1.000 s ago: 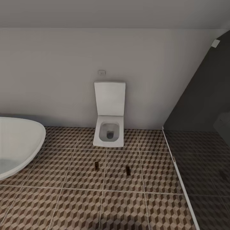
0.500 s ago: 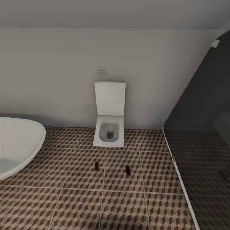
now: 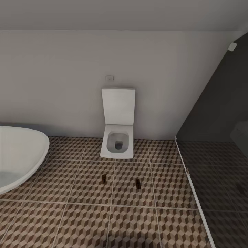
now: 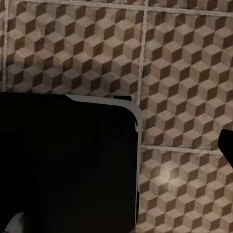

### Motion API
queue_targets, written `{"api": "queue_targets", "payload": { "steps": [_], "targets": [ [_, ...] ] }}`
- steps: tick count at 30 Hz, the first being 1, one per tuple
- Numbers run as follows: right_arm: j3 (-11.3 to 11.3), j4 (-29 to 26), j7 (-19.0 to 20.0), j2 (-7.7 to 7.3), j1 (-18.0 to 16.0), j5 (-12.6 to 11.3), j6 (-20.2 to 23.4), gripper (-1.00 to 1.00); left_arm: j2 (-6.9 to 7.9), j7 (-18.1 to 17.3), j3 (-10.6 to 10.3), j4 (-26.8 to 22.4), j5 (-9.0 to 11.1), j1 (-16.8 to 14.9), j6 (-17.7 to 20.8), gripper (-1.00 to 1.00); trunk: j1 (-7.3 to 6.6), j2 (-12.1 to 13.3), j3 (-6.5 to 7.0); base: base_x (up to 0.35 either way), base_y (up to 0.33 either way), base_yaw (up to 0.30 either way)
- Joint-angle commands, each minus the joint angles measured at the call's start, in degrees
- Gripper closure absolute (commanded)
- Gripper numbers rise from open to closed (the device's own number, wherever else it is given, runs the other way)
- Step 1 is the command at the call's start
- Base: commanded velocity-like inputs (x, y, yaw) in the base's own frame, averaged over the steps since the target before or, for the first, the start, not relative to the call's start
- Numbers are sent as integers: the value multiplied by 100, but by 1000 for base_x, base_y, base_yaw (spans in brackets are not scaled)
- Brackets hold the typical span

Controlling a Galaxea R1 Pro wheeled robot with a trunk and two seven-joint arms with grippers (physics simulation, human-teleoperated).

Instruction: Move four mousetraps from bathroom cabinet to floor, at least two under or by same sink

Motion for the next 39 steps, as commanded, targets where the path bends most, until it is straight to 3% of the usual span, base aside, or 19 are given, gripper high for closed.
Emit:
{"api": "queue_targets", "payload": {
  "steps": [1,39],
  "targets": [
    [15,5,22,-2,-3,-22,-19,-100,-3,25,-49,18,15,-7,-25,-100,3,-9,-8,0,0,0],
    [18,7,22,-2,-3,-22,-19,-100,-3,25,-49,18,15,-7,-25,-100,3,-9,-8,0,0,0]
  ]
}}
